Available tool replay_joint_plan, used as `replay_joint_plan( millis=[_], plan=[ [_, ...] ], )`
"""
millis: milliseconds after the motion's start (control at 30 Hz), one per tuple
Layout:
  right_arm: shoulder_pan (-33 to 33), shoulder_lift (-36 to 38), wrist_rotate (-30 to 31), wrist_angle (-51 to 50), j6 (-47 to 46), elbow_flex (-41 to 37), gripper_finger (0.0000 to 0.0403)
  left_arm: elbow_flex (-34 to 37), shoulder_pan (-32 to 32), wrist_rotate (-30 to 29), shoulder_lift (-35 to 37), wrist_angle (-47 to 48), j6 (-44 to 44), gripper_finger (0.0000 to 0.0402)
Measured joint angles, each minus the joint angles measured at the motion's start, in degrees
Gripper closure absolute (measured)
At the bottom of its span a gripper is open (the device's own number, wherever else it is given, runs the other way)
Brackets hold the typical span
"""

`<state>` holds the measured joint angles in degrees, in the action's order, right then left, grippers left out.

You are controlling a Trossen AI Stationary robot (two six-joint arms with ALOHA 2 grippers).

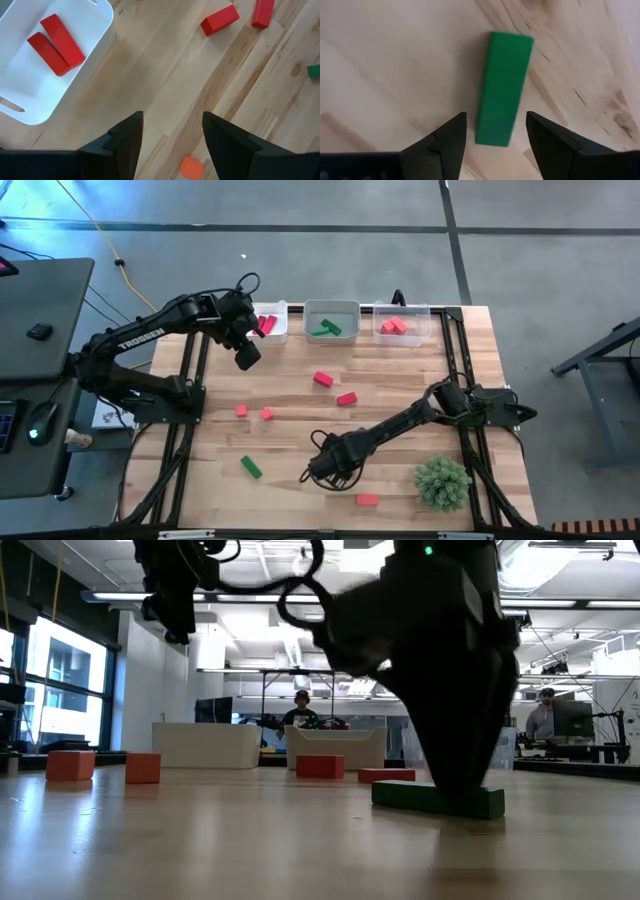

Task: Sort & place blocks by color
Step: Put the right green block into the grey bin

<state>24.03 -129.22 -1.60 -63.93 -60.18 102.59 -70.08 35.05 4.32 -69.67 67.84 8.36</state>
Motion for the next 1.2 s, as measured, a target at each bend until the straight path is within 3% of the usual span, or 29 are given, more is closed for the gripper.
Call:
replay_joint_plan(
  millis=[267,567,867,1200],
  plan=[
    [0.0,0.0,-1.8,2.5,0.0,-2.2,0.0217,0.0,0.0,0.0,0.0,-0.2,0.0,0.0206],
    [-0.1,0.1,-3.0,3.3,0.1,-2.2,0.0326,0.0,0.0,0.0,0.0,-0.3,-0.1,0.0206],
    [-1.8,0.4,-4.3,3.1,3.0,-2.2,0.0327,0.0,0.0,0.0,0.0,-0.4,-0.4,0.0206],
    [-7.1,4.5,-0.3,1.9,10.4,-2.2,0.0327,0.0,0.0,0.0,0.0,-0.4,-0.5,0.0206]
  ],
)
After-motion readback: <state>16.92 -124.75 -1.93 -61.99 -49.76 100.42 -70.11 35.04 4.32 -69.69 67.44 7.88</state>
